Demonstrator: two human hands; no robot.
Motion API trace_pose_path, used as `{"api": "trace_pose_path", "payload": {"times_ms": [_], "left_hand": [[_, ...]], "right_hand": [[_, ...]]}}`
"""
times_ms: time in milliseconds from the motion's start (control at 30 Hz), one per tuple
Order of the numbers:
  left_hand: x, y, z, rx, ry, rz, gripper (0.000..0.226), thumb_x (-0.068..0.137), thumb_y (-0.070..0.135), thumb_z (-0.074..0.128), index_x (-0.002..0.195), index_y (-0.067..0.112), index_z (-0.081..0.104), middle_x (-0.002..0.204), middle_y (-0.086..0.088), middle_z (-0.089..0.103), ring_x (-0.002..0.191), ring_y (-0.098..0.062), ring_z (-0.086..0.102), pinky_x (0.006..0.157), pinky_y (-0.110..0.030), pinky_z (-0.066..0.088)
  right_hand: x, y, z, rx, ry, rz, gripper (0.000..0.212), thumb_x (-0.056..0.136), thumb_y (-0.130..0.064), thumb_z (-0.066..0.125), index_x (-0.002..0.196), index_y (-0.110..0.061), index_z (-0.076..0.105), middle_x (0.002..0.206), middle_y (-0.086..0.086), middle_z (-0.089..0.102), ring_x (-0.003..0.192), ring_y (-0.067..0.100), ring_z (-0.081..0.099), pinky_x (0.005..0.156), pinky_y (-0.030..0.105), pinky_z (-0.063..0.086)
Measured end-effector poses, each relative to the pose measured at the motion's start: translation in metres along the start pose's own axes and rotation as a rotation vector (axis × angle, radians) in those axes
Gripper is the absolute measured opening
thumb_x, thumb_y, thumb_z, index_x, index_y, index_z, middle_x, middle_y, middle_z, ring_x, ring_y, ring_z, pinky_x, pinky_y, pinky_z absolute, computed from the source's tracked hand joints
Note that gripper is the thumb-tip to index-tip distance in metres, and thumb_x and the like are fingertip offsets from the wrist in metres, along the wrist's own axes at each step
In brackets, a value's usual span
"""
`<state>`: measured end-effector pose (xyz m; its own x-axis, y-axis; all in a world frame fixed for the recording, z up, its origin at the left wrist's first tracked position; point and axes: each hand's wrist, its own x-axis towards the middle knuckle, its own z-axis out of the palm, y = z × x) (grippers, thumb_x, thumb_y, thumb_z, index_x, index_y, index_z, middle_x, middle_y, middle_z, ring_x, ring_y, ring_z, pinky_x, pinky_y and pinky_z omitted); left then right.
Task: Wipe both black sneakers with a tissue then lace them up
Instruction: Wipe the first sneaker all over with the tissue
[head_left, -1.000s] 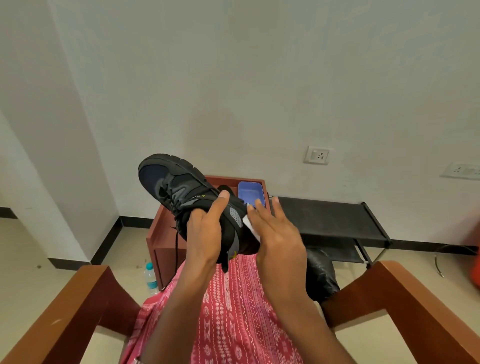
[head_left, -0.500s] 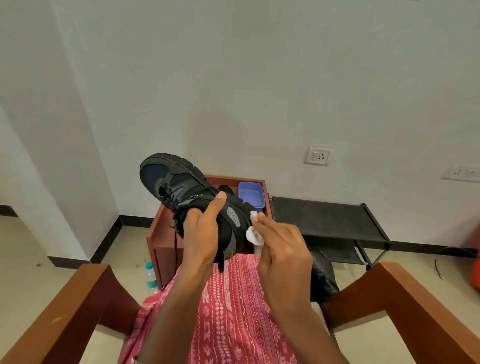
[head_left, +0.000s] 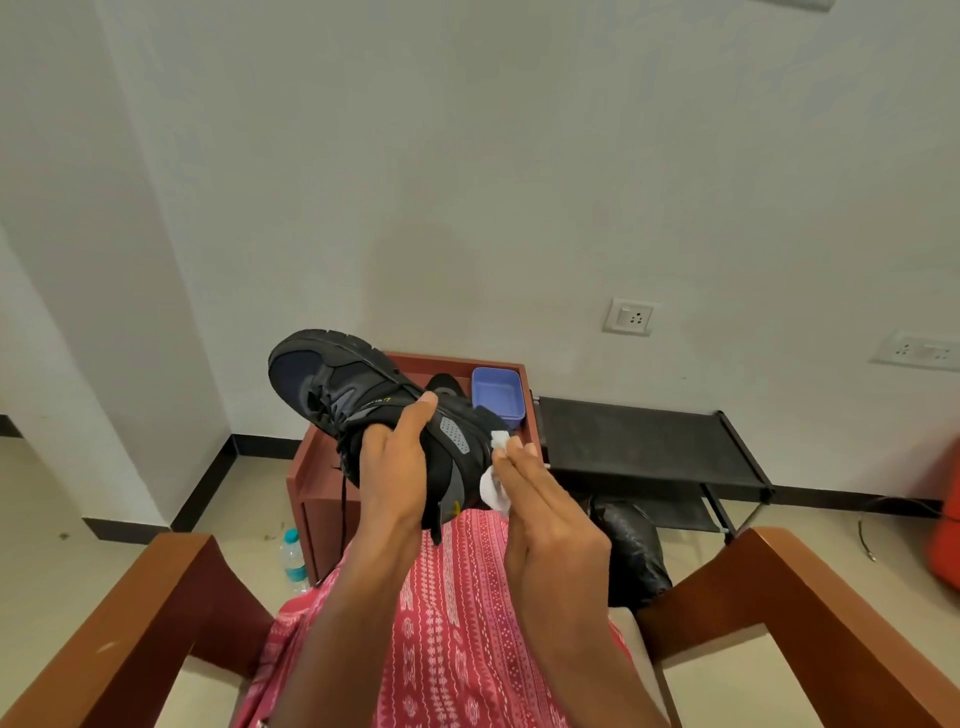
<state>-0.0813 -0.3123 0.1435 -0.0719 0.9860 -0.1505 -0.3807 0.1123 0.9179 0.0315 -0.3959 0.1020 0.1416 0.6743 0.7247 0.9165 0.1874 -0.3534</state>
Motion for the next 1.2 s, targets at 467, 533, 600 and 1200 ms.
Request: {"api": "trace_pose_path", "payload": {"times_ms": [467,533,600,1200], "left_hand": [[0.001,0.004,0.003,-0.003,0.004,-0.048,0.075,0.074,0.074,0.064,0.113,0.010,0.068,0.108,-0.007,0.075,0.102,-0.025,0.071,0.099,-0.049,0.053],[0.001,0.003,0.004,0.024,0.004,-0.048,0.085,0.071,0.082,0.057,0.115,0.010,0.068,0.108,-0.006,0.074,0.103,-0.025,0.071,0.099,-0.049,0.052],[0.002,0.001,0.004,0.037,-0.005,-0.038,0.101,0.061,0.092,0.053,0.117,0.010,0.068,0.110,-0.006,0.074,0.105,-0.026,0.070,0.101,-0.051,0.051],[0.006,-0.001,0.001,0.042,-0.044,0.022,0.071,0.085,0.082,0.039,0.070,0.021,0.073,0.082,-0.003,0.075,0.089,-0.026,0.071,0.095,-0.050,0.054]], "right_hand": [[0.003,-0.040,0.006,0.142,0.054,0.044,0.064,0.074,0.017,0.074,0.131,-0.009,0.062,0.132,0.005,0.064,0.131,0.013,0.051,0.105,0.033,0.046],[0.003,-0.042,0.006,0.160,0.048,0.042,0.062,0.077,0.016,0.071,0.133,-0.009,0.061,0.133,0.005,0.063,0.132,0.012,0.049,0.107,0.028,0.043],[0.015,-0.039,0.007,0.161,0.038,0.021,0.054,0.081,0.012,0.063,0.130,-0.010,0.064,0.131,0.004,0.065,0.131,0.009,0.048,0.110,0.024,0.039],[0.016,-0.052,-0.009,0.284,-0.126,0.038,0.067,0.083,0.013,0.058,0.140,-0.021,0.055,0.134,-0.003,0.064,0.125,0.010,0.058,0.100,0.027,0.050]]}}
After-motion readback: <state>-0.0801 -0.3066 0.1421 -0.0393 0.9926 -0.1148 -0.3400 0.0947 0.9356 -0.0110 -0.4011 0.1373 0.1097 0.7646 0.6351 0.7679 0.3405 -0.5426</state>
